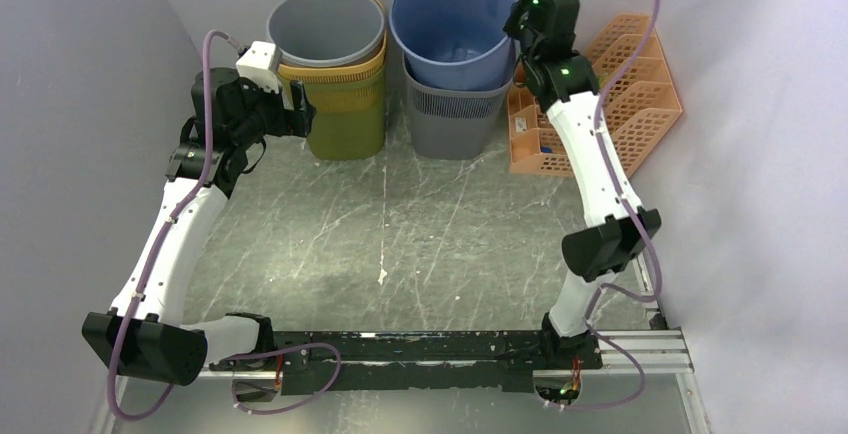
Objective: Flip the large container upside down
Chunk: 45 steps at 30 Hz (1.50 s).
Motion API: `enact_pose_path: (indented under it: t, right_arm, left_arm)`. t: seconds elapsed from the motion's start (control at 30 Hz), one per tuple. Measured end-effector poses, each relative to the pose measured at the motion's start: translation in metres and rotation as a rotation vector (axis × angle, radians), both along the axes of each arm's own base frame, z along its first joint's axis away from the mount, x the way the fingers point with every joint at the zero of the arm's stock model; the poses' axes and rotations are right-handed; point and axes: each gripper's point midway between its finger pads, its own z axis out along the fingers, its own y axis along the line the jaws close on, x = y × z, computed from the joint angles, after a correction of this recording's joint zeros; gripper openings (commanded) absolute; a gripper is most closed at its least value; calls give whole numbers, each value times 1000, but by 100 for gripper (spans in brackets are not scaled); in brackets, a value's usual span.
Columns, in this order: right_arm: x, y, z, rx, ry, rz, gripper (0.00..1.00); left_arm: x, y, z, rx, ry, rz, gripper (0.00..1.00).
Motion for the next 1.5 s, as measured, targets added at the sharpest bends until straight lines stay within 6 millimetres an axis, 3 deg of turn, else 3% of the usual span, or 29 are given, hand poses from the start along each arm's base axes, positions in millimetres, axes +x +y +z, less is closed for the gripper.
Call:
enact_pose_path:
  t: [0.2, 0.43, 0.77, 1.07, 1.17, 1.23, 1.43, 1.5]
  right_arm:
    - [-47, -15, 72, 36, -185, 4, 0]
    - [-99, -19, 127, 60, -314, 74, 0]
    - [-162, -16, 163, 66, -382, 198, 0]
    - [-243, -16, 204, 103, -466, 331, 0]
    - [-264, -12, 206, 122, -477, 385, 0]
    - [-272, -7, 198, 128, -455, 425, 0]
    - [-272, 16, 146, 126, -307, 549, 0]
    - [-266, 26, 117, 127, -231, 585, 0]
  left_arm:
    - [1, 2, 0, 2, 0, 11, 95]
    - [5, 6, -5, 13, 11, 37, 95]
    - [7, 10, -7, 5, 18, 72, 95]
    - [7, 12, -6, -1, 18, 87, 95]
    - [6, 13, -4, -4, 22, 91, 95]
    - [5, 14, 1, -5, 15, 96, 95]
    - [0, 19, 17, -2, -9, 122, 96]
    - [-3, 22, 20, 0, -12, 135, 95]
